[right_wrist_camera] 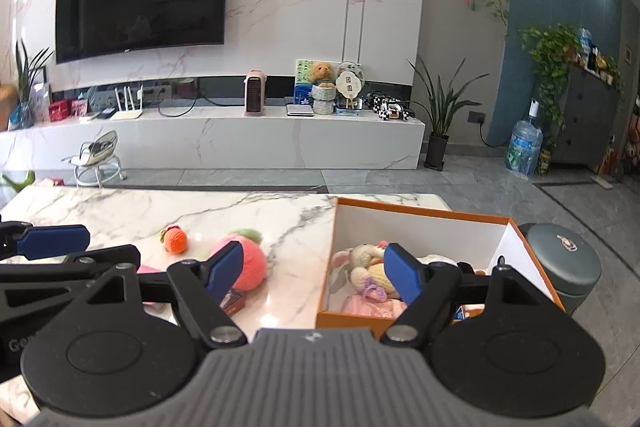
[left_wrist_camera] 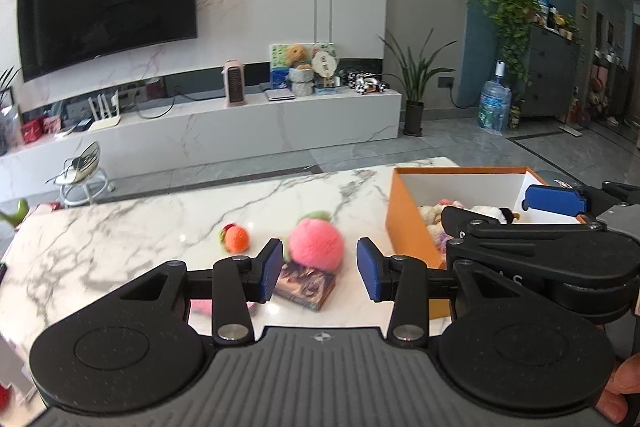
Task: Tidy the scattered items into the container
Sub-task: 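Withdraw both open tools from the box back over the table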
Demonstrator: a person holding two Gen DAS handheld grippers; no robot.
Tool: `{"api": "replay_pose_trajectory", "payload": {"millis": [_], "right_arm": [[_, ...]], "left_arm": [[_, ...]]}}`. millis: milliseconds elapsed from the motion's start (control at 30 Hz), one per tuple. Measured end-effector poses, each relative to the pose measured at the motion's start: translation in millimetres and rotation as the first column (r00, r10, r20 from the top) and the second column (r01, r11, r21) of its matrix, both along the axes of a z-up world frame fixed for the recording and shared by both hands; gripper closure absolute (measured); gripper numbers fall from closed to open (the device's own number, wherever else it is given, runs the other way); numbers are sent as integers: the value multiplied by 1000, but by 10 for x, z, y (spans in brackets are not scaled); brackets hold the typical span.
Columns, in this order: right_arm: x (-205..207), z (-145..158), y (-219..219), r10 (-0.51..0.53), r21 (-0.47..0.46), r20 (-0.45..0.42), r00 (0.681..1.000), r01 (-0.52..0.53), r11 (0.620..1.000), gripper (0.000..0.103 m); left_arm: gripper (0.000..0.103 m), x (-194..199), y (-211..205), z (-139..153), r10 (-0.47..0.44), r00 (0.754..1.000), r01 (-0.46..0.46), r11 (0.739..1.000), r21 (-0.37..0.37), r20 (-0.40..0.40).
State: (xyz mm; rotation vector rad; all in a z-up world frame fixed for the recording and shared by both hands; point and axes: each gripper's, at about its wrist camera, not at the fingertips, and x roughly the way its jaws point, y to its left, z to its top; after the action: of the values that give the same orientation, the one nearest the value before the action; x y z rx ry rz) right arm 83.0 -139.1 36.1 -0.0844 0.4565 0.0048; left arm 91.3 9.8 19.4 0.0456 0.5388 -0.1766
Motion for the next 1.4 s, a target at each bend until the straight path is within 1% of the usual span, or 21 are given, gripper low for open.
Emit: {"api": "replay_pose_trajectory", "payload": {"millis": [133, 400, 633, 767, 1100, 1400], "right_arm": [[-79, -11, 172, 25, -32, -5, 1000, -25, 999, 24], [-153, -93, 476, 55, -108, -27, 998, -58, 992, 24], [-157, -161, 683, 66, -143, -57, 996, -74, 987, 24], [-134, -224, 769, 71, -153, -73, 995, -82, 985, 24], [77, -472, 983, 80, -168, -149, 985, -105, 980, 24], [361, -735, 1031, 72, -172, -222, 972, -112, 979, 24]], "left_arm": [[55, -37, 182, -51, 29, 999, -30, 999, -24, -20], [55, -102, 482, -173, 54, 997, -57, 997, -50, -58], [55, -134, 671, -271, 73, 994, -79, 994, -76, -83], [55, -108, 752, -345, 84, 991, -93, 993, -78, -102], [55, 53, 899, -605, 105, 978, -121, 989, -83, -180], [56, 301, 913, -862, 102, 963, -125, 989, -78, -250]]}}
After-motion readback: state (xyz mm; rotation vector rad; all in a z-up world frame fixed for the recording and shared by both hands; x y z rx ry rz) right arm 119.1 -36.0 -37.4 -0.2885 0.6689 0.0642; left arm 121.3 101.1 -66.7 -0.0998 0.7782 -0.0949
